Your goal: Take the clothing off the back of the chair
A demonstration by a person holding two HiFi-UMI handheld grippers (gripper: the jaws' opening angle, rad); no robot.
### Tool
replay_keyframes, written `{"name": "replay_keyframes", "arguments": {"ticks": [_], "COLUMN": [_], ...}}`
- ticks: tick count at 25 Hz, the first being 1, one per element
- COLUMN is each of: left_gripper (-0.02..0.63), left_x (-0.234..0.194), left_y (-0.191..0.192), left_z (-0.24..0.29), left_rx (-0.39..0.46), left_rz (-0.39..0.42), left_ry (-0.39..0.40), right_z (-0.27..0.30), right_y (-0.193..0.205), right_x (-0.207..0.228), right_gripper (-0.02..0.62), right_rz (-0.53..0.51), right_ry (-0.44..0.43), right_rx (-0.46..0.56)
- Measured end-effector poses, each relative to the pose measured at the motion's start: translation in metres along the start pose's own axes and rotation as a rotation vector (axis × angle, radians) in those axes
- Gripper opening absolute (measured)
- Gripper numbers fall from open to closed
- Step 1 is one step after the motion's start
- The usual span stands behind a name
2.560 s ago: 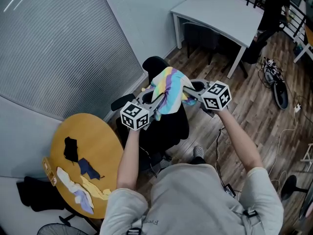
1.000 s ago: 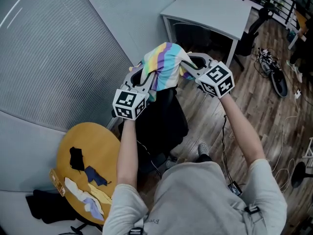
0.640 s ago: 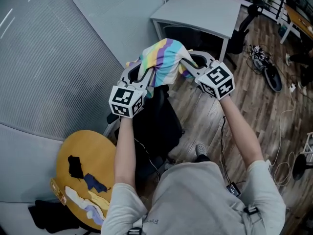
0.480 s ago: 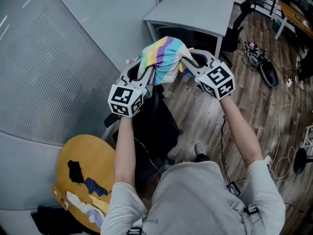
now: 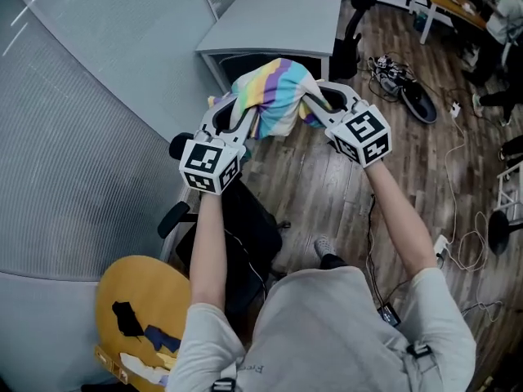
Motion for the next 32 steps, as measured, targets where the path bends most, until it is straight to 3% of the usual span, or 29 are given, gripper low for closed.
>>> {"name": "replay_keyframes", "arguments": {"ticks": [10, 18, 27, 32], "left_gripper": [0.121, 0.121, 0.121, 0.121], "left_x": [0.059, 0.097, 0.139, 0.156], "left_y": [-0.008, 0.016, 0.072, 0.099], "left_z": [0.061, 0.098, 0.12, 0.131], "left_rx": [0.006, -0.036, -0.2, -0.269], "left_rz": [-0.012, -0.064, 0.047, 0.041], "left_ry": [0.158, 0.242, 0.166, 0.131], "right_z": [-0.048, -0.077, -0.086, -0.09], "right_y": [0.056, 0.107, 0.181, 0.208], "right_x": [0.045, 0.055, 0.035, 0.026], "right_gripper": [0.087, 0.089, 0.089, 0.089], "right_rz": [0.049, 0.06, 0.038, 0.061], "right_ry": [0.187, 0.232, 0.332, 0.365], "right_rx": [-0.06, -0.114, -0.319, -0.384]}}
Point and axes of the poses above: the fingertips, and each gripper's own axes: z forward along the fingers, x to its right, y out of its underside, the point moved 4 cm from there along -z, backward along the fingers, and after that the axes turned 15 degrees about -x, right-handed, at the moved point
